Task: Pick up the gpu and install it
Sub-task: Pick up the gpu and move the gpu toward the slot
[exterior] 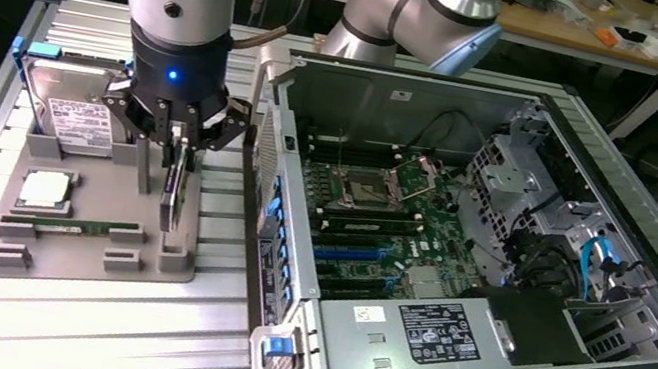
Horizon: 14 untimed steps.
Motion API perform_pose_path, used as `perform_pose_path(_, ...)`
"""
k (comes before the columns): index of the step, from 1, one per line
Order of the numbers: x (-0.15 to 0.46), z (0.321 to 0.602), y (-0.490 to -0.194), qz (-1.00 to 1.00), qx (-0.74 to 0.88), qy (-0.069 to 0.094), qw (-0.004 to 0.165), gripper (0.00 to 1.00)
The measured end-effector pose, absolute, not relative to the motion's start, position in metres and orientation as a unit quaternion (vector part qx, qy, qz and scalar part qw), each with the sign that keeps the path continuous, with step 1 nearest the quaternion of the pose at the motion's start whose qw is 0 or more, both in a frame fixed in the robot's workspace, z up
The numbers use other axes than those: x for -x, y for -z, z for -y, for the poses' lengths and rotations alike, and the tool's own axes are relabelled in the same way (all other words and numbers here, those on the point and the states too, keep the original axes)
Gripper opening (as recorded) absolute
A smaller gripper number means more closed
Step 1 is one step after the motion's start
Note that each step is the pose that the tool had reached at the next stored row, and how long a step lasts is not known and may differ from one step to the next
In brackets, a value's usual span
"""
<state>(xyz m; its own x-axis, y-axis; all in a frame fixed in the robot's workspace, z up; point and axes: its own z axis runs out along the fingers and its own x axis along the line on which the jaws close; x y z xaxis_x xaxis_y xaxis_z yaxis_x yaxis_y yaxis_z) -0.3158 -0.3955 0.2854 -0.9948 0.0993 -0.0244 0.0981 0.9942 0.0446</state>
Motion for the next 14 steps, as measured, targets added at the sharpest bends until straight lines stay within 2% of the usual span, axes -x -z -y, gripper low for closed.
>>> perform_pose_path(14, 0.3159, 0.3950, -0.2880, -0.998, -0.049, -0.022, 0.013, 0.27)
